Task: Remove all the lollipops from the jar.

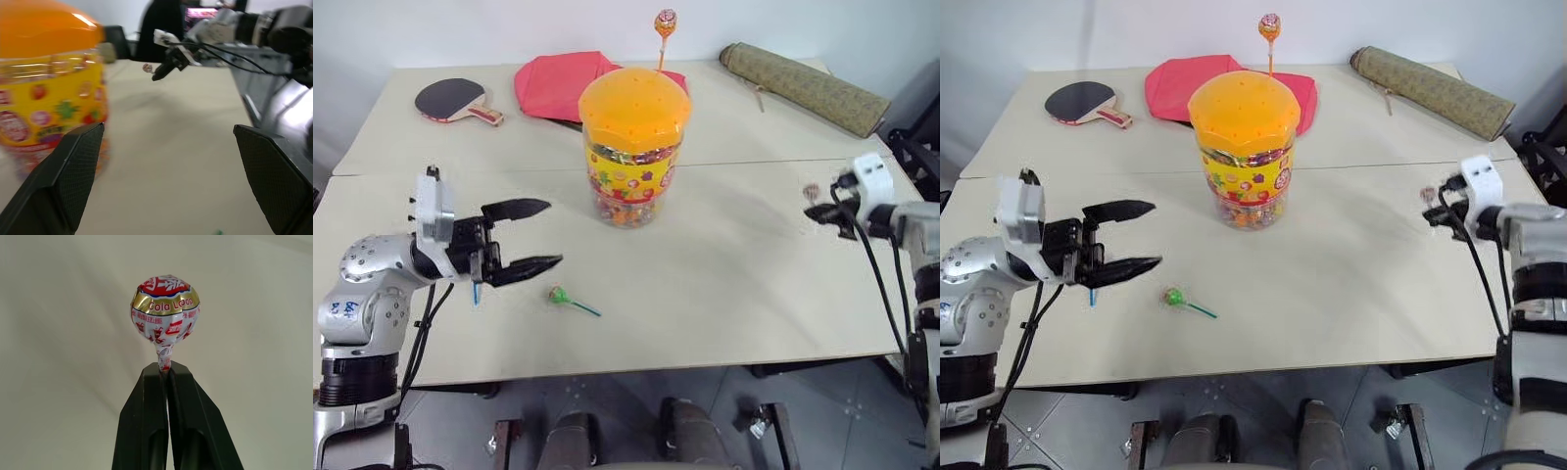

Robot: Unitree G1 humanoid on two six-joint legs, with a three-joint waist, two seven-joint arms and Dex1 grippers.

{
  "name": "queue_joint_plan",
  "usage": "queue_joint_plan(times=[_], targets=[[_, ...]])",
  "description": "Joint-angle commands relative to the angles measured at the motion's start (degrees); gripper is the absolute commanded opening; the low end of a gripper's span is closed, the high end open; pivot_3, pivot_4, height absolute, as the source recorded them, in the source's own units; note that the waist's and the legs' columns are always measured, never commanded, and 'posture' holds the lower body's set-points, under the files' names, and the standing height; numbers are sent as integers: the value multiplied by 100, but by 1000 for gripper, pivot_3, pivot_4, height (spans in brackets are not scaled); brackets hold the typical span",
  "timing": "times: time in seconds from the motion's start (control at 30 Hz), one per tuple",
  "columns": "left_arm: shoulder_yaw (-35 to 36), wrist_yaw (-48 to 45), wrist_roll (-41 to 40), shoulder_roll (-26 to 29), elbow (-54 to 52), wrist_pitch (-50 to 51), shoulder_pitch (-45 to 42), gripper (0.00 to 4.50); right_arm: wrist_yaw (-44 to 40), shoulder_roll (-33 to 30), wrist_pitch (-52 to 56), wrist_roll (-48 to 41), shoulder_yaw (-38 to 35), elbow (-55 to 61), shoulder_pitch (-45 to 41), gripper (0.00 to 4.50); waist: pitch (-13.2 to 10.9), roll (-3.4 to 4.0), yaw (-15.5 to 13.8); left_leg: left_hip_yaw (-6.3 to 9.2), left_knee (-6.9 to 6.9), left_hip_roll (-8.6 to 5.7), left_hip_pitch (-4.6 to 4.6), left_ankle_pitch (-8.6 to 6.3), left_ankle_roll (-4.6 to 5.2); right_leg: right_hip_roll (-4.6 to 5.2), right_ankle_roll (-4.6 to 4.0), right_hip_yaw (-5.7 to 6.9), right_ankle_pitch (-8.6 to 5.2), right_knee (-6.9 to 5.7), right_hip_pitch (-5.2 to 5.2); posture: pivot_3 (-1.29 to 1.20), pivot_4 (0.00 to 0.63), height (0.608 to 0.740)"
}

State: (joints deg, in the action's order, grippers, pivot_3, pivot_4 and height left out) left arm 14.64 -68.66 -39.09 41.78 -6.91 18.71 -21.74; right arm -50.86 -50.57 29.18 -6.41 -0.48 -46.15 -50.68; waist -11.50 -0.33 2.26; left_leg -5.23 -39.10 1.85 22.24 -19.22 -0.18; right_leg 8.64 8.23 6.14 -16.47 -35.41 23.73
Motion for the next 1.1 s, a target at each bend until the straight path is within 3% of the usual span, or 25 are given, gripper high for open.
queue_joint_plan(times=[0.03,0.13,0.23,0.43,0.6,0.73,0.87,1.1], targets=[[96,-70,4,68,-198,-186,84,4500,-52,-108,-214,178,32,149,239,49,0,0,-6,0,-1,1,-3,0,0,0,0,-1,0,-1,-2,0,150,740],[81,-21,-46,24,-227,-172,42,4500,-35,-87,-292,240,15,76,263,49,0,0,-48,-4,-5,0,-4,0,1,1,0,-6,0,0,-3,0,150,740],[162,114,-141,-14,-251,-98,-9,4500,-312,-224,-343,245,-31,-1,249,681,0,0,-73,-4,-6,0,-3,-1,1,1,0,-6,0,0,-3,0,150,740],[392,519,-417,-81,-282,139,-121,4500,-875,-593,-862,216,-164,-4,88,2659,0,0,-88,-1,-10,-1,0,-1,2,2,0,-6,0,0,-4,0,150,740],[967,1480,-1217,-321,-250,803,-340,4500,-1789,-591,-1148,-572,-727,131,-642,4437,-1,3,-33,-3,-10,3,-4,-1,2,0,0,-10,0,0,-3,0,150,740],[1235,1995,-1385,-483,-33,914,-428,4500,-2049,355,-643,-1542,-1101,804,-1170,4473,1,-1,-23,-2,-6,7,-13,-2,2,-4,0,-7,0,-4,-7,0,150,740],[1111,2123,-1330,-549,-57,1005,-491,4500,-1097,1481,-537,-1551,-1093,603,-2039,4473,1,0,22,-1,-14,6,-12,0,-1,-2,-2,-8,1,-22,-4,0,150,740],[953,2277,-1283,-705,-82,939,-631,4500,400,2549,-902,-1263,-1068,-650,-3233,4473,3,-4,-67,21,-11,-8,6,-4,5,8,-2,8,2,-21,0,0,150,740]])
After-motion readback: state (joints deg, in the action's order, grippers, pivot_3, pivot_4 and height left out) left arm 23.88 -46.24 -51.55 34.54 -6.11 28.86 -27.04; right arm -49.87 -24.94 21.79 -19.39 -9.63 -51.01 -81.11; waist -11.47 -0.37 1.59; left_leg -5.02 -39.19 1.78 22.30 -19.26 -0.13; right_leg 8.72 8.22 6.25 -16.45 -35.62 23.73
